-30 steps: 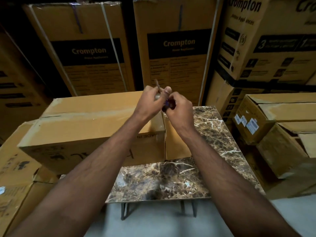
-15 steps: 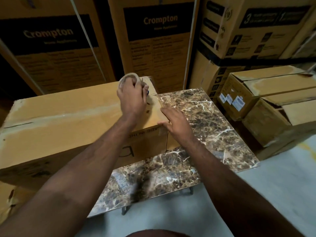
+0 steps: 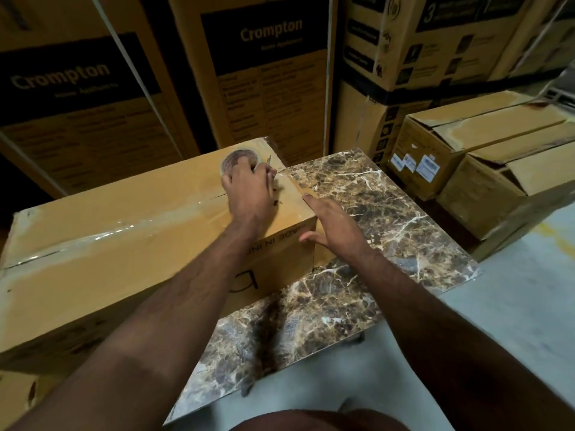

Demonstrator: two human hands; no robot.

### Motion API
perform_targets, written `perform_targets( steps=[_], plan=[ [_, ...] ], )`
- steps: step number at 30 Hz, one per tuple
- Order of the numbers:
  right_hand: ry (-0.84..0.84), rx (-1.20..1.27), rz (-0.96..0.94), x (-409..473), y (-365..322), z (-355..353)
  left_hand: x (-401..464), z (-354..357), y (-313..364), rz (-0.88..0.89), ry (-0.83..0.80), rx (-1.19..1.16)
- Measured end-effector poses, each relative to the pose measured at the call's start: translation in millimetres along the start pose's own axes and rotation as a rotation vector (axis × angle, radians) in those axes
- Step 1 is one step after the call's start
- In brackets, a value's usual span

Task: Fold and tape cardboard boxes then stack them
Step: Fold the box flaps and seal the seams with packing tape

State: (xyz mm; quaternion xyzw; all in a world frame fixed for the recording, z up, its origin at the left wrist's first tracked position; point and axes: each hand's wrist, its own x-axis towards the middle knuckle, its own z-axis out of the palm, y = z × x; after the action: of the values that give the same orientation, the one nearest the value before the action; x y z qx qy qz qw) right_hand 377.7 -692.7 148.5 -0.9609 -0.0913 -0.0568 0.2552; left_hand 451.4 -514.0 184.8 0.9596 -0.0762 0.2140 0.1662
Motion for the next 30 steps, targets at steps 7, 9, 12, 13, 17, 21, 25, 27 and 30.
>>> perform_targets(
  steps=[7, 9, 12, 13, 17, 21, 25, 27, 30],
  plan=[
    [-0.038, -0.054, -0.024, -2, 5, 4, -4, 4, -3, 0.019, -0.033, 0.034],
    [-0.043, -0.03, -0.042, -5, 6, 9, -7, 4, -4, 0.02, -0.044, 0.045],
    [0.084, 0.079, 0.018, -20, 1, 18, -14, 4, -3, 0.038, -0.037, 0.057],
    [0.171, 0.168, 0.028, -21, -5, 19, -13, 2, -1, 0.042, -0.03, 0.05],
    [0.202, 0.369, -0.03, -5, -17, 21, -3, -1, 8, 0.024, -0.02, 0.027],
    [0.183, 0.461, -0.021, -7, 1, 38, -13, 9, 9, 0.017, -0.064, 0.049],
    [0.155, 0.563, 0.018, 3, 0, 39, -2, 4, 4, -0.002, -0.036, 0.072],
    [0.149, 0.641, 0.055, 12, 1, 39, 6, 1, 8, -0.008, -0.022, 0.06],
    [0.155, 0.991, 0.383, 16, -9, 38, 7, -4, 11, -0.024, 0.005, 0.042]
  ],
)
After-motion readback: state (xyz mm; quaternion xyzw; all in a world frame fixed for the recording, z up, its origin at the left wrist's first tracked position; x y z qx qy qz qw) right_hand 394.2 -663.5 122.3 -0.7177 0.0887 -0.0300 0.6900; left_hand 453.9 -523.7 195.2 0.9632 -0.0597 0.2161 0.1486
